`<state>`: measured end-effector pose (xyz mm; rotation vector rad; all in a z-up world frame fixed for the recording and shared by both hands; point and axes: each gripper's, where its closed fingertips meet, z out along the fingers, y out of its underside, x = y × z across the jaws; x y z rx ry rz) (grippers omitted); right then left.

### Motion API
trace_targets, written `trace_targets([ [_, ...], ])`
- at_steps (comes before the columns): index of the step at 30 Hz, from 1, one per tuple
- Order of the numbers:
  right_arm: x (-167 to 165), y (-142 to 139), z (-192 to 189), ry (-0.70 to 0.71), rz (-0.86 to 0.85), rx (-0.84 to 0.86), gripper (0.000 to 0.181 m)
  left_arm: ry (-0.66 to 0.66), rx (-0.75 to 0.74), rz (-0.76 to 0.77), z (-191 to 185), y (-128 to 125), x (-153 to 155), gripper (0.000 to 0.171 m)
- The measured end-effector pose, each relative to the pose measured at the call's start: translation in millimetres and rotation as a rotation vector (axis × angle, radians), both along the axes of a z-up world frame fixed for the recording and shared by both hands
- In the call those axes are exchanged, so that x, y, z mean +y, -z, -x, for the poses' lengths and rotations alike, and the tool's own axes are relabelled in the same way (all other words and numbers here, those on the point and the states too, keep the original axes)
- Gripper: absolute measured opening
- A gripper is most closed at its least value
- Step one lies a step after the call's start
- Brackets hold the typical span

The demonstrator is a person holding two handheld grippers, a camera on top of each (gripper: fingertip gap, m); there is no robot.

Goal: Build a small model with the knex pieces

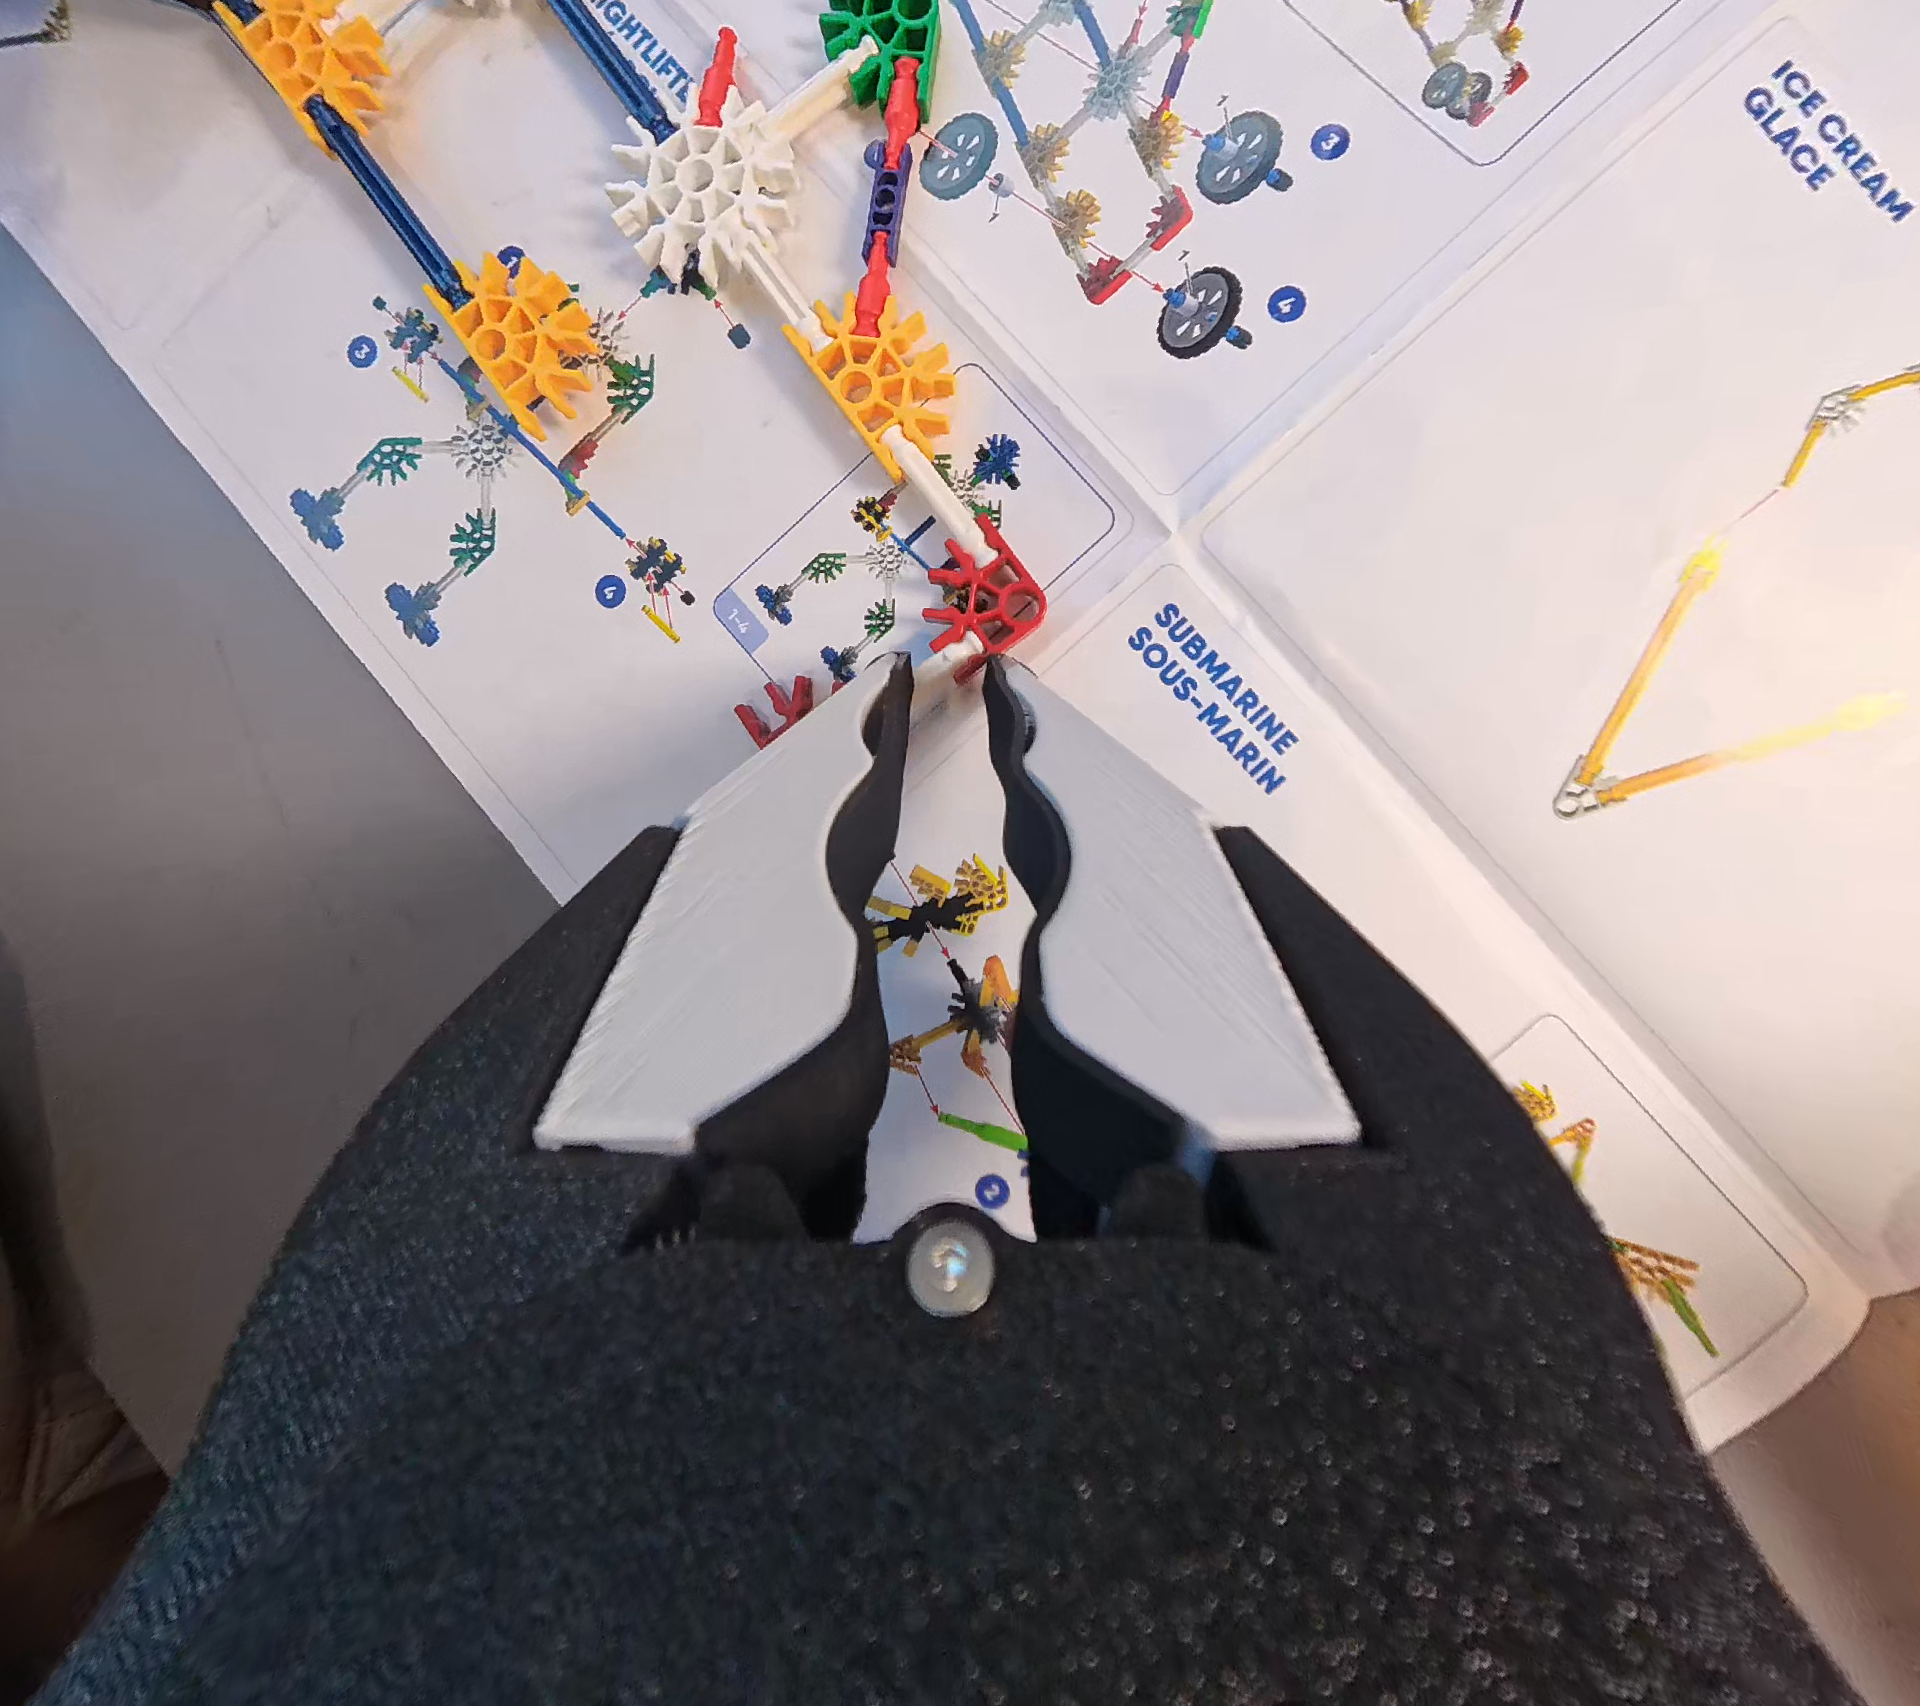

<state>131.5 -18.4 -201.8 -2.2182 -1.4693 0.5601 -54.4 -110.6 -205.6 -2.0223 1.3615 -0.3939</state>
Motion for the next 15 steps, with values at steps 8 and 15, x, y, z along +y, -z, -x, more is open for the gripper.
trace_targets([
  [8,-18,-7,-1,-0.246,-0.035,-0.137,0.000,0.004,0.006,0.002,0,1,-1,0.004],
  [15,-20,1,-2,-0.311,0.016,-0.246,0.000,0.007,0.012,0.010,-1,4,-2,0.004],
])
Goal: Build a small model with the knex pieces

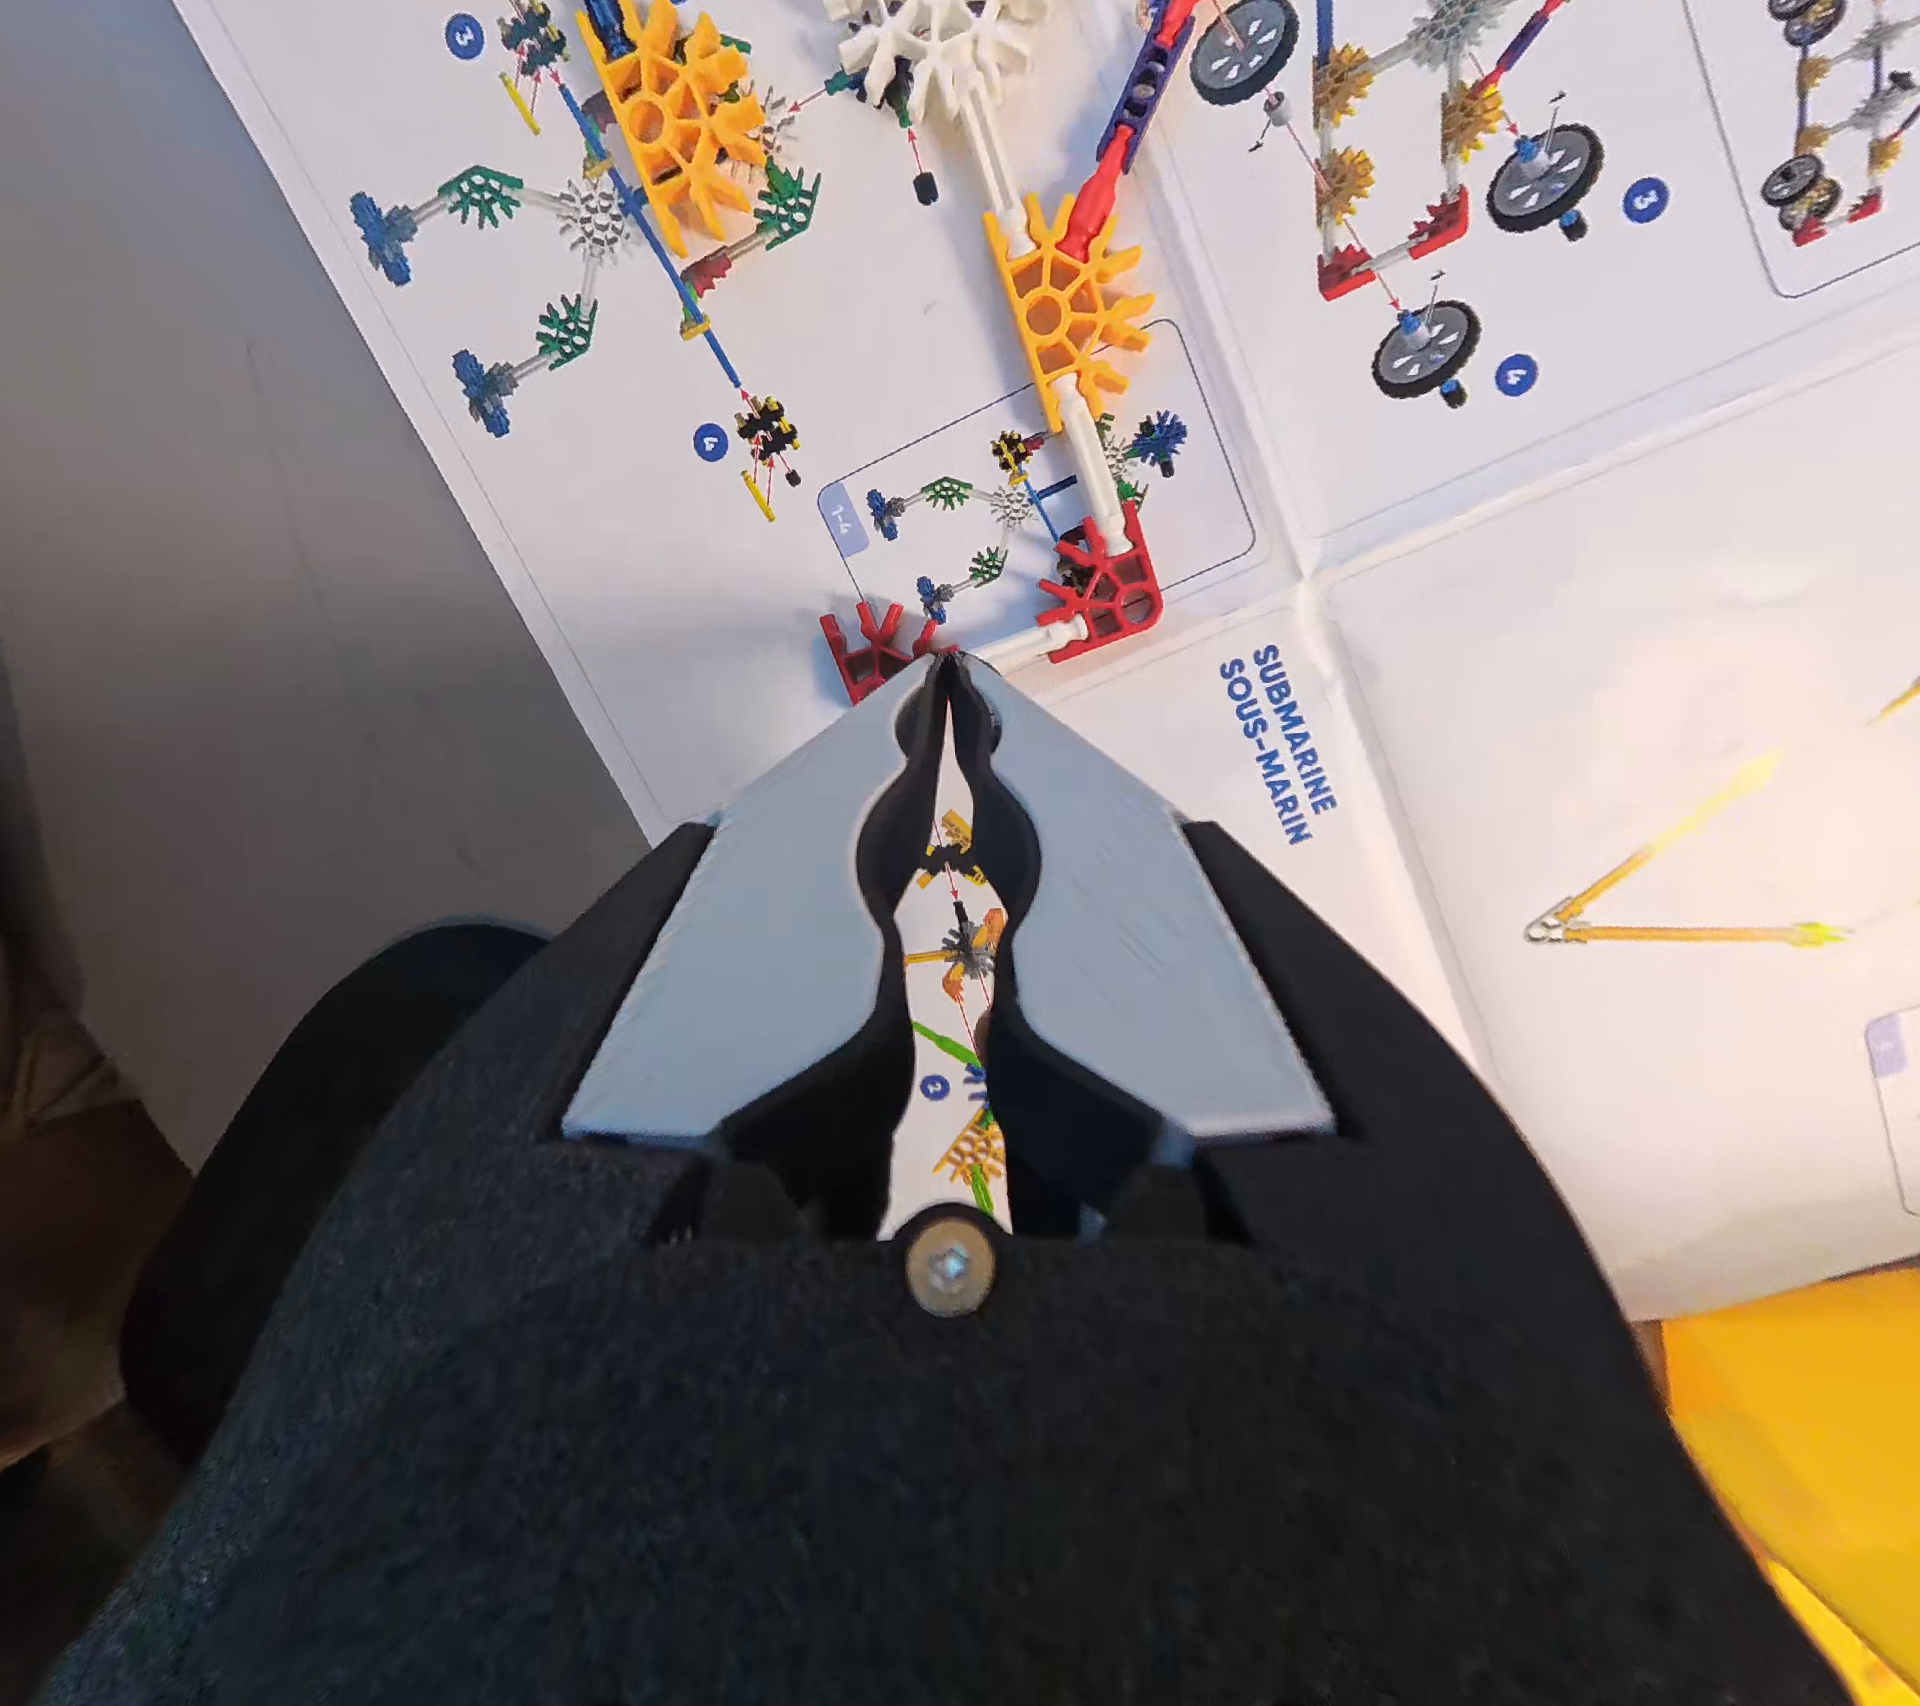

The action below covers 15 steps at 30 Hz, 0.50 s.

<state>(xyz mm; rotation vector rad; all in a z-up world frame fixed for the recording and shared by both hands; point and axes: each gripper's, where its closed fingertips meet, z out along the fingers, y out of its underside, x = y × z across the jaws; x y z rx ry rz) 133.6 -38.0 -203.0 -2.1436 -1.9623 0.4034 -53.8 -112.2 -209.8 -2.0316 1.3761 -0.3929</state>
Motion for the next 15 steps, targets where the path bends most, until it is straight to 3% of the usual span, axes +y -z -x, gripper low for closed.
trace_targets([
  [5,-1.1,5.3,-4.3,-0.016,-0.011,-0.052,0.001,0.002,0.001,0.006,-0.1,1.5,-0.3,0.004],
  [15,0.7,1.1,0.7,0.026,-0.030,0.111,0.003,0.002,-0.004,0.017,-0.2,1.6,-1.4,0.004],
])
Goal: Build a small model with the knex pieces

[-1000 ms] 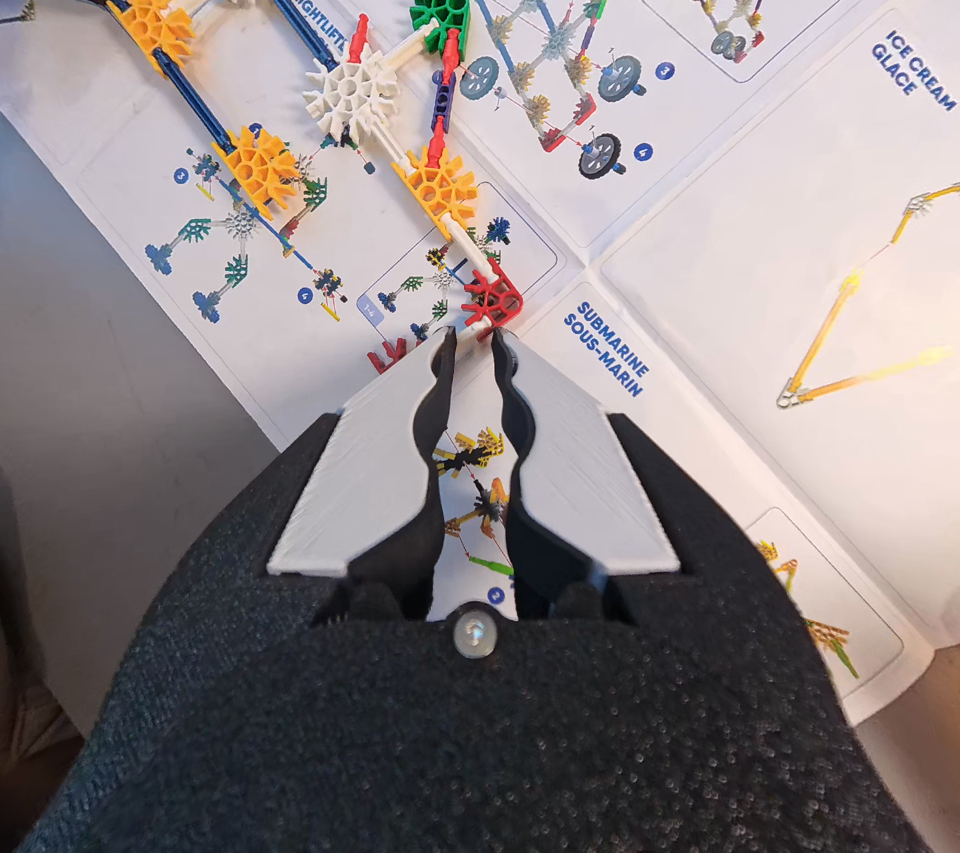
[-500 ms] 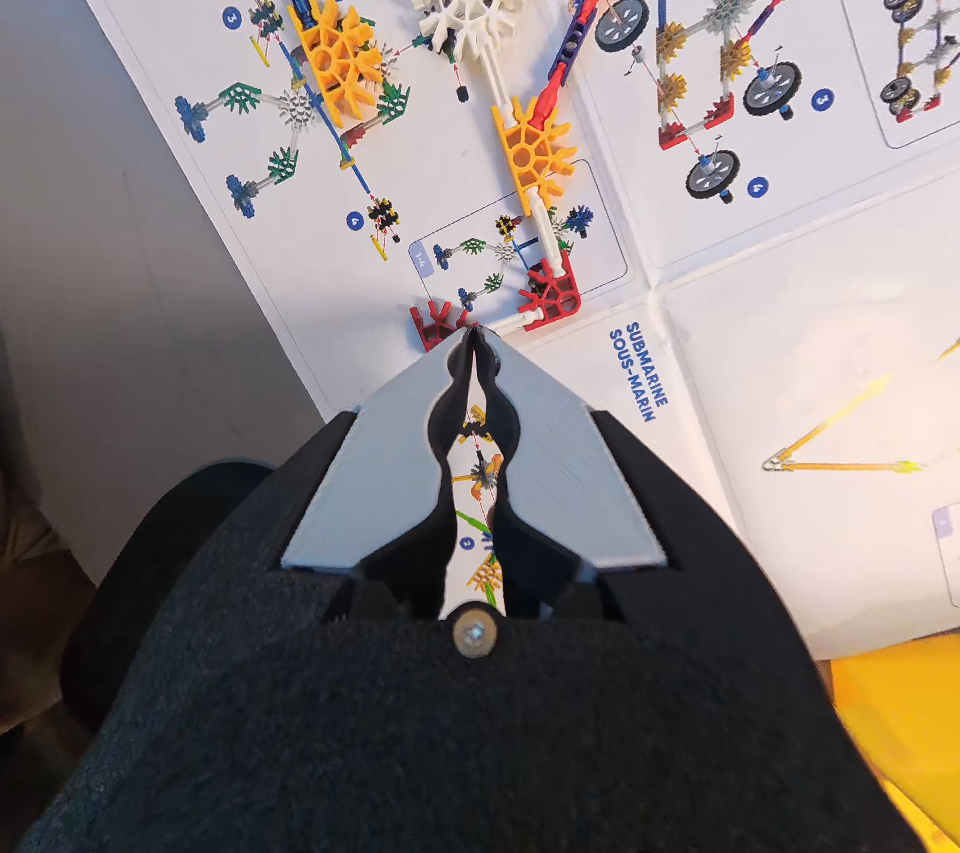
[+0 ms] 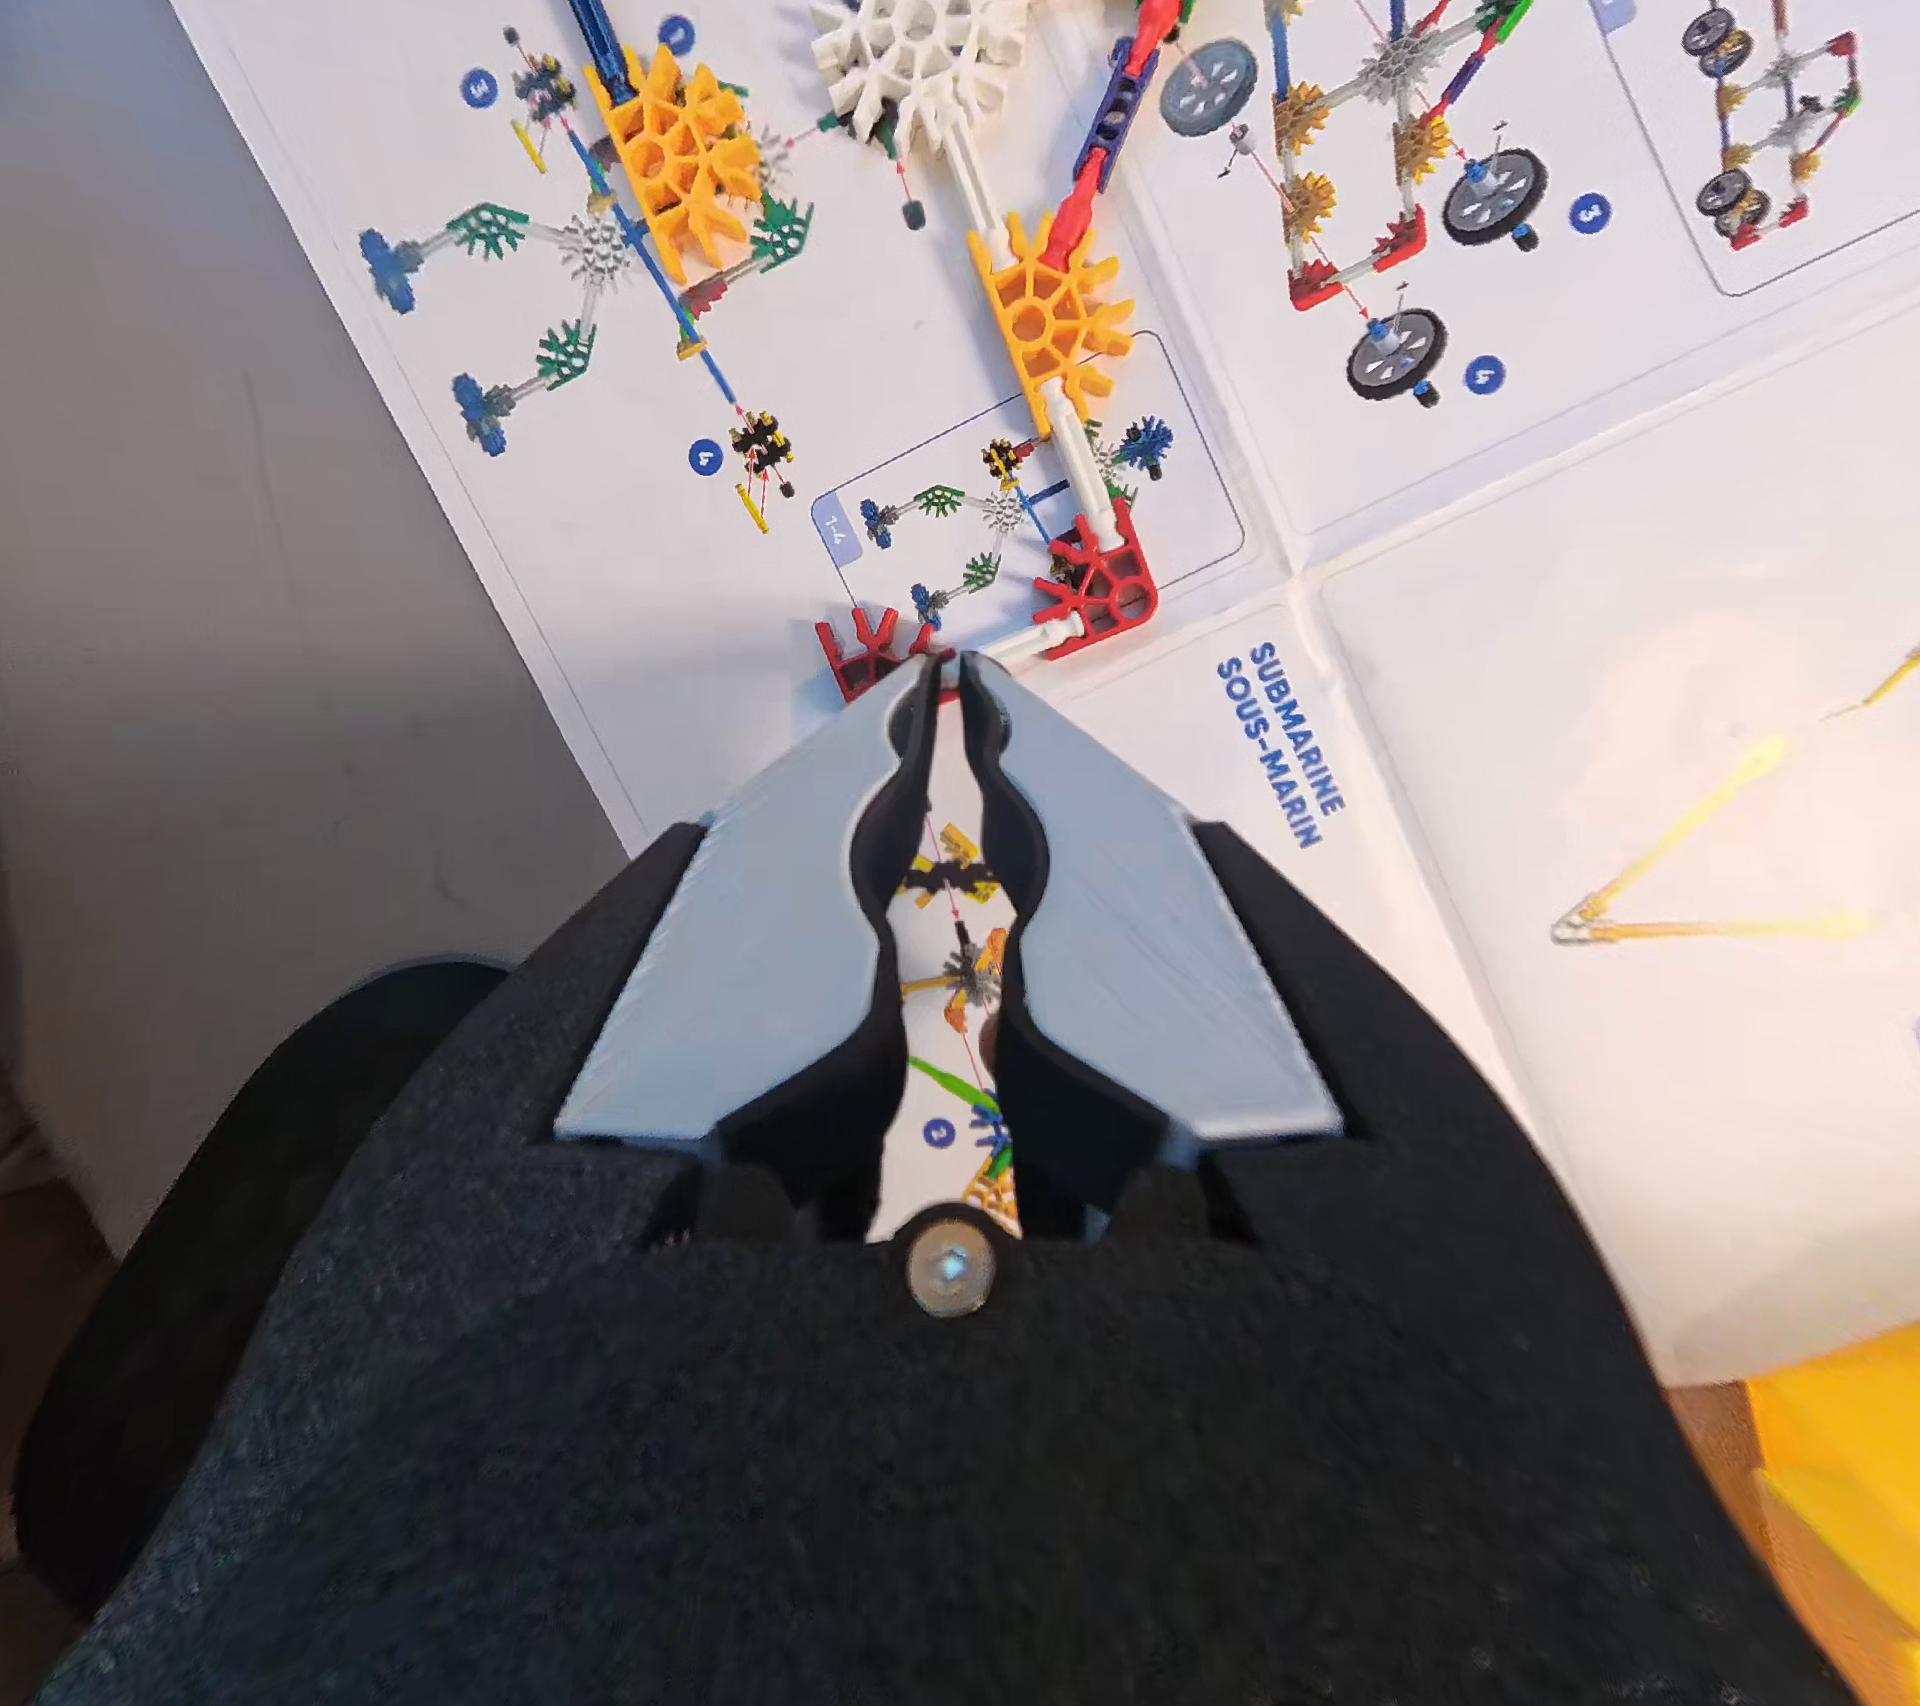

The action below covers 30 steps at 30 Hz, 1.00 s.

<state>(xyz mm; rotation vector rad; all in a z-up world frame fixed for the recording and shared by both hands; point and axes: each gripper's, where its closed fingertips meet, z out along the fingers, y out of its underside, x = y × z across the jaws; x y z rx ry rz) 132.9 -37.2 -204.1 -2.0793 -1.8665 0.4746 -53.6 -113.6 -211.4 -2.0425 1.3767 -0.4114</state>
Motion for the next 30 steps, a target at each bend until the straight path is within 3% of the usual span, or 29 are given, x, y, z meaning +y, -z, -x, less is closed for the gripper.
trace_targets([
  [2,-2,-3,-1,0.046,0.032,0.063,0.015,0.005,0.000,0.011,0,0,-2,0.004],
  [5,-10,-4,-3,0.069,0.040,0.122,0.021,0.019,0.002,0.038,1,0,-8,0.004],
  [12,-19,0,-1,0.097,0.001,0.192,0.023,0.059,0.024,0.091,-1,0,-22,0.004],
  [21,-5,4,-4,0.092,-0.031,0.202,0.017,0.082,-0.031,0.130,-4,0,-31,0.004],
  [30,31,-37,27,0.191,-0.167,0.459,0.012,0.079,-0.051,0.105,-3,0,-26,0.004],
])
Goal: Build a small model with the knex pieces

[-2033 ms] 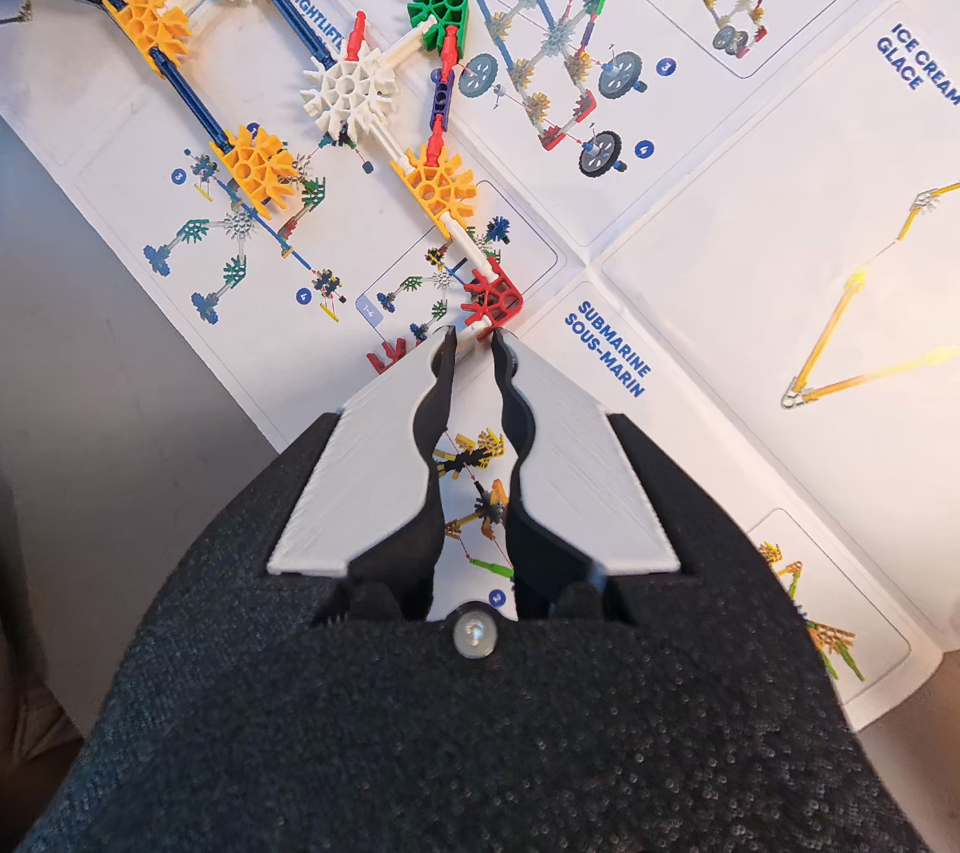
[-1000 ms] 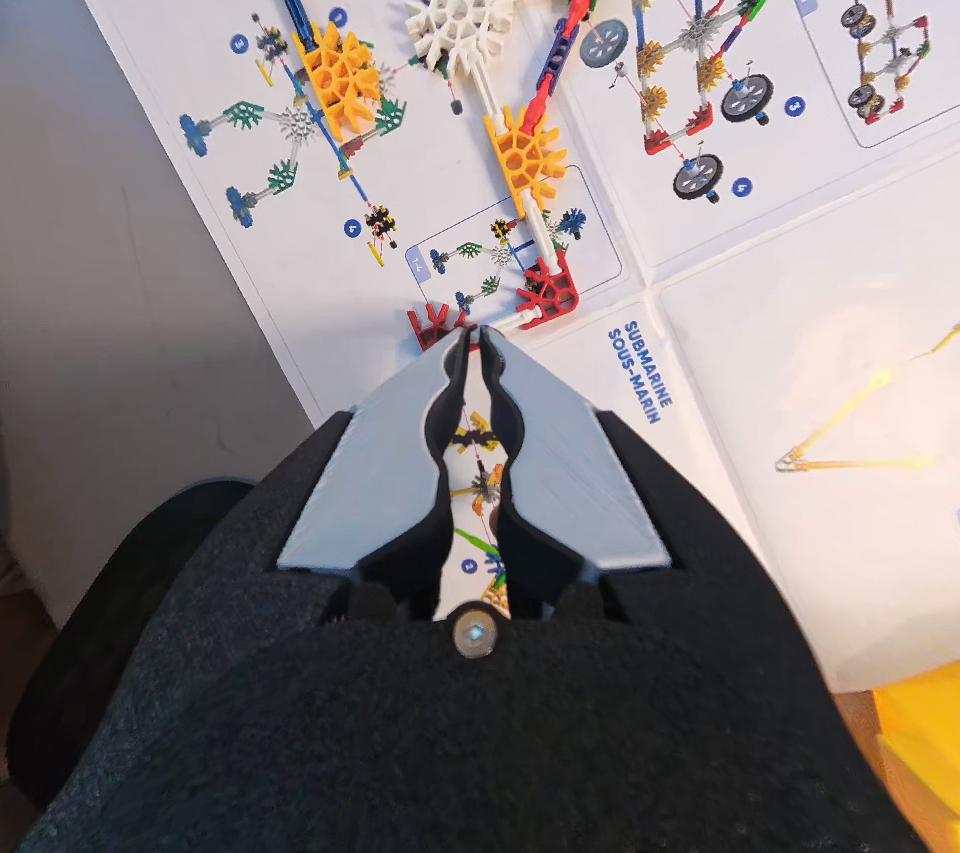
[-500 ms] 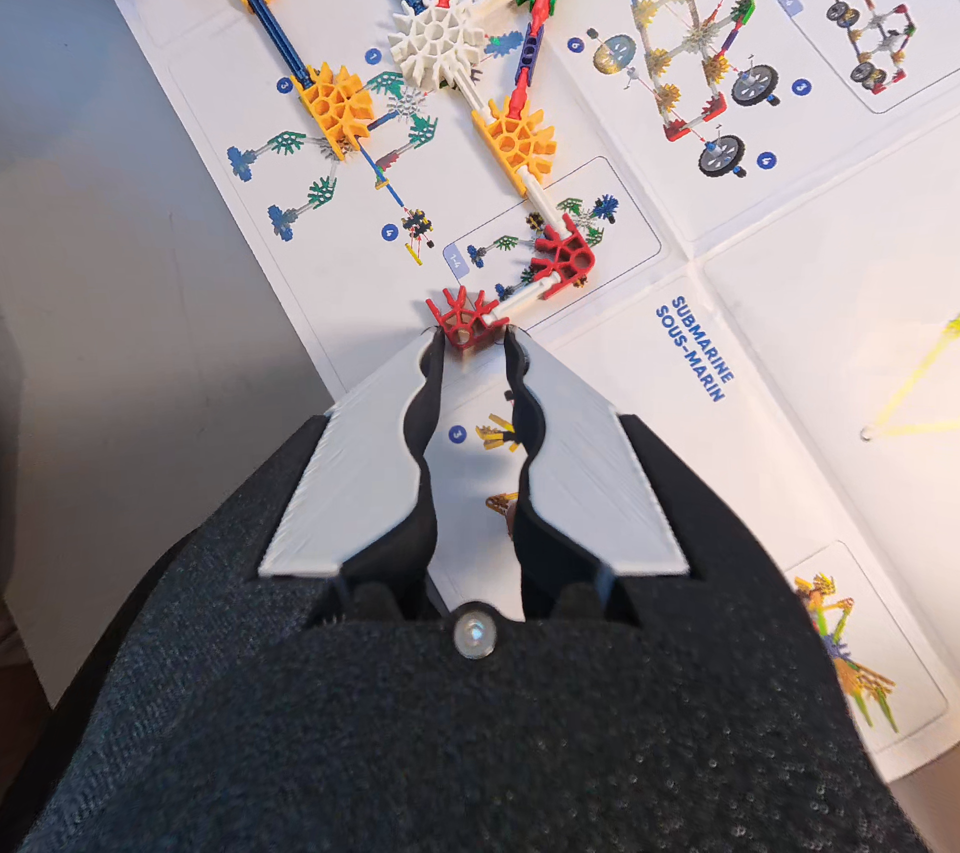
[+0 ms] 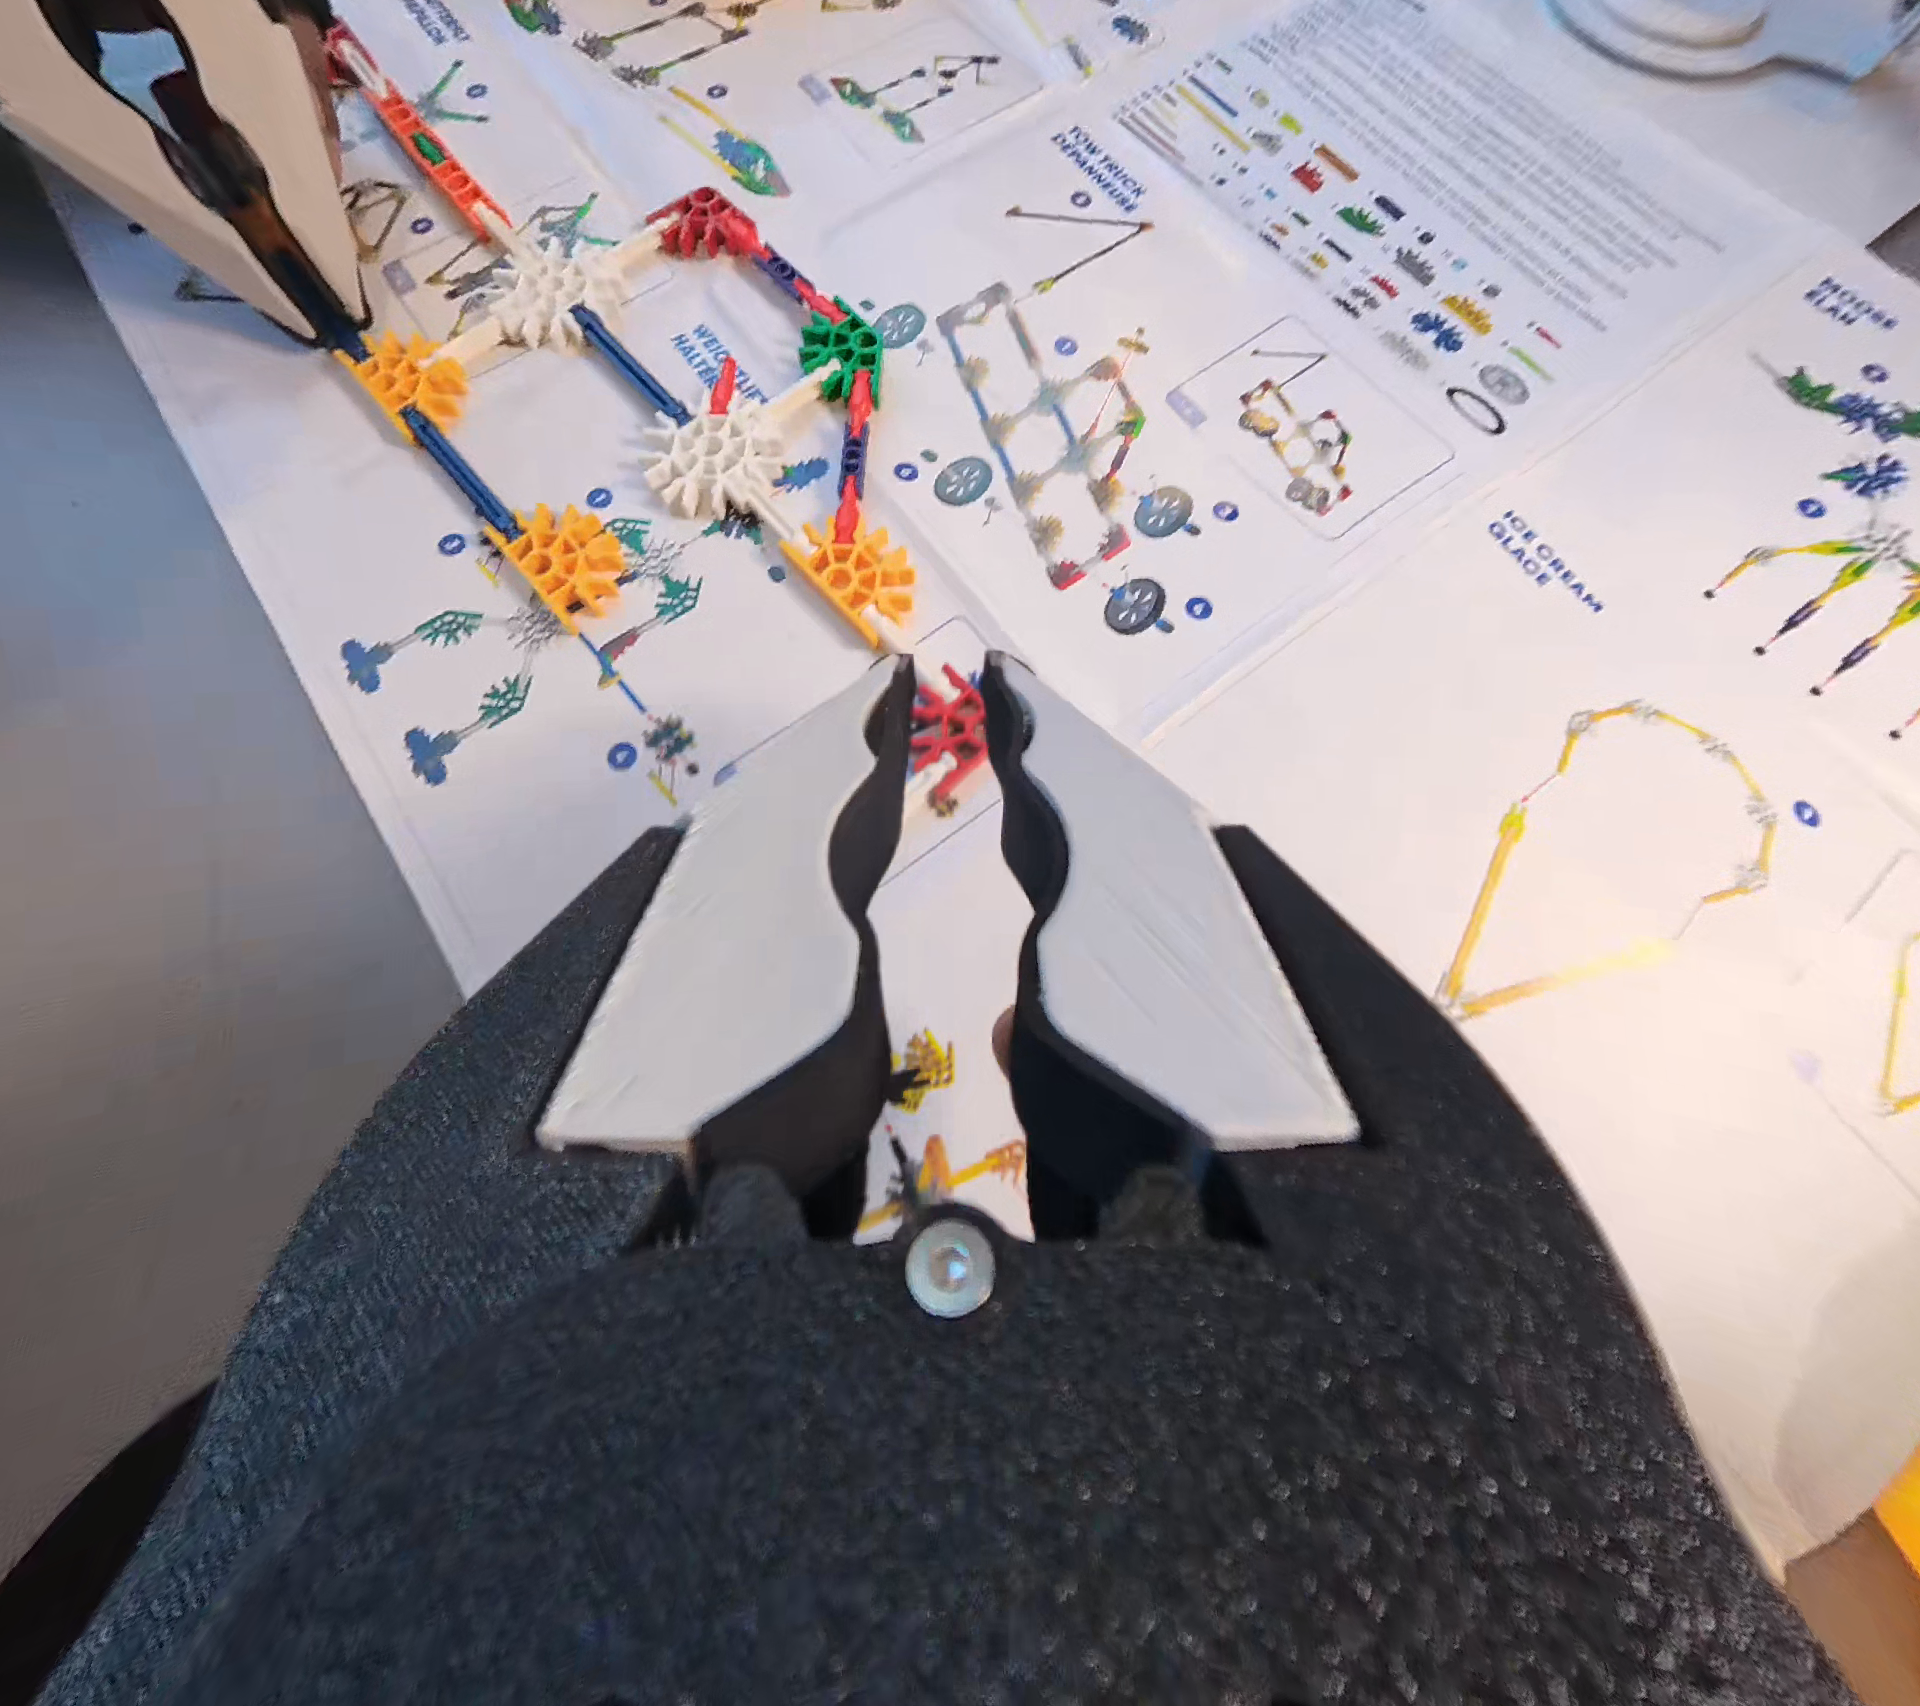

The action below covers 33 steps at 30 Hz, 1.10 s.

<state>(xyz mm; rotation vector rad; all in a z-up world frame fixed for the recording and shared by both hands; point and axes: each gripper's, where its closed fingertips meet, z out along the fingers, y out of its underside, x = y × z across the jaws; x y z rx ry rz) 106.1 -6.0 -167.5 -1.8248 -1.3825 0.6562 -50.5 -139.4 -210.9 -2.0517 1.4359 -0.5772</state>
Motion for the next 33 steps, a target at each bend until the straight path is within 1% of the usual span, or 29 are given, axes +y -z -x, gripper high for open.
trace_targets([
  [2,10,2,13,0.012,-0.028,0.000,0.006,0.000,-0.004,-0.008,0,0,1,0.004],
  [5,25,19,28,0.020,-0.018,-0.074,0.000,-0.004,-0.008,-0.024,0,-2,3,0.004],
  [8,35,33,35,0.015,-0.016,-0.166,0.000,-0.009,-0.032,-0.039,0,-6,5,0.006],
  [11,39,39,39,0.029,0.017,-0.208,0.000,-0.022,-0.079,-0.081,-1,-16,10,0.014],
  [15,41,43,39,0.045,0.035,-0.244,0.000,-0.159,-0.145,-0.236,8,-38,42,0.032],
  [18,41,44,39,0.045,0.046,-0.251,0.000,-0.257,-0.194,-0.296,17,-51,58,0.035],
  [21,41,44,39,0.042,0.062,-0.248,0.000,-0.333,-0.231,-0.311,25,-58,68,0.039],
  [24,41,44,39,0.046,0.082,-0.251,0.000,-0.402,-0.244,-0.306,32,-58,77,0.042],
  [26,41,44,39,0.053,0.066,-0.257,0.000,-0.433,-0.244,-0.299,34,-58,79,0.046],
  [30,39,39,45,0.073,0.056,-0.213,0.000,-0.462,-0.245,-0.305,38,-60,82,0.046],
  [33,42,43,45,0.075,0.040,-0.241,0.000,-0.465,-0.243,-0.307,40,-59,83,0.047],
])
